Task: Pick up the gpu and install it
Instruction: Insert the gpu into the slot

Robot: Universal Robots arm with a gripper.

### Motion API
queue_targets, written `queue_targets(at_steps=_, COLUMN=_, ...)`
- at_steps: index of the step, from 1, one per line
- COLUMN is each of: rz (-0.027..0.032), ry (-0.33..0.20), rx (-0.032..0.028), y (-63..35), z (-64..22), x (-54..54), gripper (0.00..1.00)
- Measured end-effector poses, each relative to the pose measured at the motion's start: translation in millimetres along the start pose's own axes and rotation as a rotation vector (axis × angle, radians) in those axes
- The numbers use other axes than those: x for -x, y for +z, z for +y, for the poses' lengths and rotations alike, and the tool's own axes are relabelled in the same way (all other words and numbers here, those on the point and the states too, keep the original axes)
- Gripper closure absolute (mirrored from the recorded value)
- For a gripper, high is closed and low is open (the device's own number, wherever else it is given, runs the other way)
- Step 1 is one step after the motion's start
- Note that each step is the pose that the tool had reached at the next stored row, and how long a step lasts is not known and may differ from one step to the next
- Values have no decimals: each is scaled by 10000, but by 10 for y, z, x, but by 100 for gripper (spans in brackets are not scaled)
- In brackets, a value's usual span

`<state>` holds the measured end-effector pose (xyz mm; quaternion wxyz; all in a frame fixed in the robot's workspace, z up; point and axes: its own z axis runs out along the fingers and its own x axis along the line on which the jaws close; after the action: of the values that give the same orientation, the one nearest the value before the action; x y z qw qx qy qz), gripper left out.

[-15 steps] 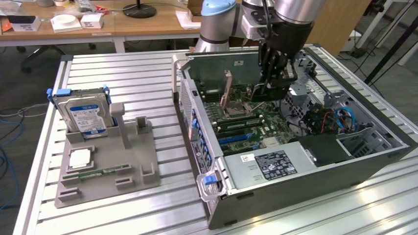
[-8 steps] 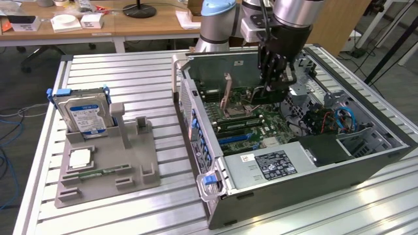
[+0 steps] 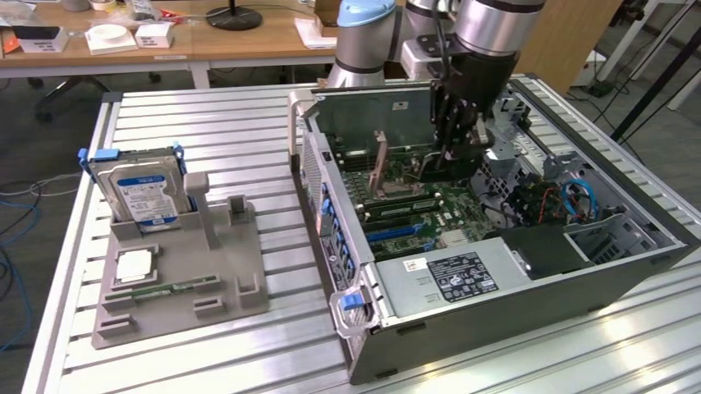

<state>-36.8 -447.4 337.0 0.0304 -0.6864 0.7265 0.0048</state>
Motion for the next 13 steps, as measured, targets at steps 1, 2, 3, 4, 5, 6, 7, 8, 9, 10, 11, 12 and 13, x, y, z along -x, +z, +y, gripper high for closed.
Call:
queue_targets(at_steps=1, rz=0, ry=-1, rx=1, y=18, z=4, x=-1, gripper=74)
queue_targets(at_steps=2, rz=-1, ry=-1, rx=3, y=38, z=9, x=-2, gripper=74)
queue_targets(at_steps=3, rz=-1, ry=-2, rx=5, y=56, z=10, x=-7, gripper=74)
queue_targets(at_steps=4, rz=0, ry=-3, rx=6, y=73, z=11, x=-17, gripper=74)
queue_targets(at_steps=5, rz=1, ry=-2, rx=6, y=90, z=15, x=-27, gripper=74)
queue_targets(at_steps=6, rz=0, ry=0, rx=6, y=108, z=20, x=-36, gripper=74)
queue_targets(at_steps=7, rz=1, ry=1, rx=6, y=125, z=26, x=-43, gripper=74)
queue_targets(at_steps=8, rz=-1, ry=0, rx=6, y=143, z=36, x=-47, gripper=74)
queue_targets(at_steps=9, rz=-1, ry=0, rx=6, y=162, z=51, x=-49, gripper=74)
queue_targets(at_steps=10, rz=1, ry=0, rx=6, y=178, z=65, x=-51, gripper=74)
queue_targets(at_steps=11, rz=0, ry=0, rx=6, y=196, z=79, x=-53, gripper=74)
queue_targets(at_steps=12, rz=0, ry=-1, rx=6, y=213, z=93, x=-55, gripper=74)
queue_targets(at_steps=13, rz=0, ry=0, rx=6, y=231, z=107, x=-56, gripper=74)
